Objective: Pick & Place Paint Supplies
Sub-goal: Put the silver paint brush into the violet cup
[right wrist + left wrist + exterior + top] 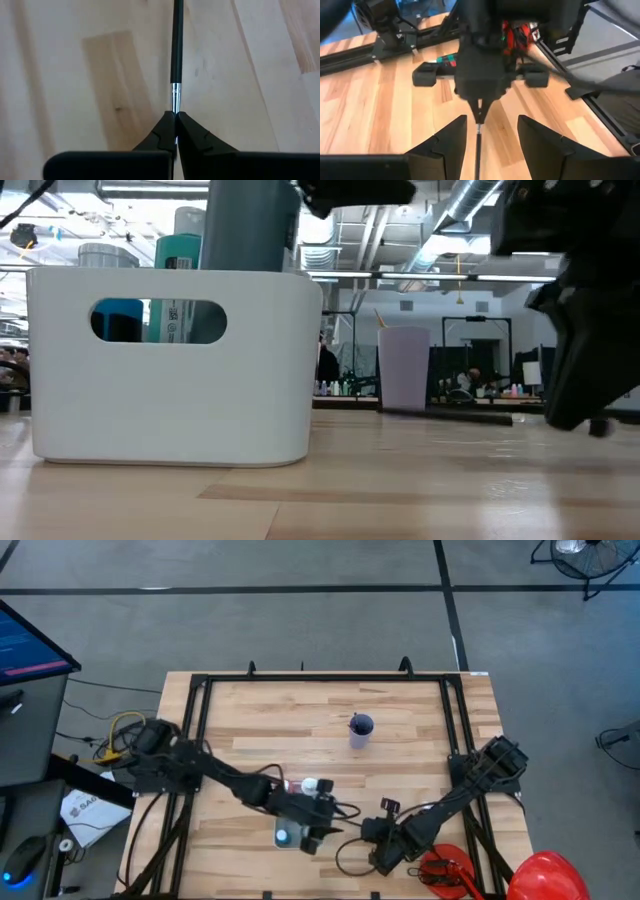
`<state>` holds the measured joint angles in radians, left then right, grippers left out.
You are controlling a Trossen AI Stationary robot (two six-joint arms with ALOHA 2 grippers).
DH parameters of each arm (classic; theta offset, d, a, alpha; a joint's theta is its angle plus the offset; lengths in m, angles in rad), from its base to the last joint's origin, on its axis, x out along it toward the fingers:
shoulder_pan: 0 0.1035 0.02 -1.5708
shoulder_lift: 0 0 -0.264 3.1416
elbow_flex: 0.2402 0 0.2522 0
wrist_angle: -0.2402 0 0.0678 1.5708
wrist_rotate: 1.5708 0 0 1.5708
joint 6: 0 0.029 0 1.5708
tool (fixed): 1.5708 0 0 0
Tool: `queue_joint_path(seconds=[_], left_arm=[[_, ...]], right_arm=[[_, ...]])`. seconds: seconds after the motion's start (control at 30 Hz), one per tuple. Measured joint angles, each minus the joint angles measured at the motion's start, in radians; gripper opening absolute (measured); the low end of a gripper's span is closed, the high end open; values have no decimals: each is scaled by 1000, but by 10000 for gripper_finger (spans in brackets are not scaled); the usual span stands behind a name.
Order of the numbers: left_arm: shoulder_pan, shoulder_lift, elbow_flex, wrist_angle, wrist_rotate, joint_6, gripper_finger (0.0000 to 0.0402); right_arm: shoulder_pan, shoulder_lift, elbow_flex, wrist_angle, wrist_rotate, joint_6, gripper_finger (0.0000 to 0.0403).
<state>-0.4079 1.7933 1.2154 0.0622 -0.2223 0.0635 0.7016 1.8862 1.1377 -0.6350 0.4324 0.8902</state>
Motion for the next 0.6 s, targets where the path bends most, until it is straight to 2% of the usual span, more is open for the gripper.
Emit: queue_joint_path(seconds=[0.27, 0.53, 0.6], left_arm=[[8, 10, 34, -34, 18, 30, 168], [10, 13, 36, -42, 21, 33, 166], [12, 13, 47, -86, 41, 33, 165]], right_arm=[[49, -2, 110, -143, 92, -3, 0], [57, -2, 162, -214, 142, 0, 0], [57, -2, 180, -241, 150, 0, 0]])
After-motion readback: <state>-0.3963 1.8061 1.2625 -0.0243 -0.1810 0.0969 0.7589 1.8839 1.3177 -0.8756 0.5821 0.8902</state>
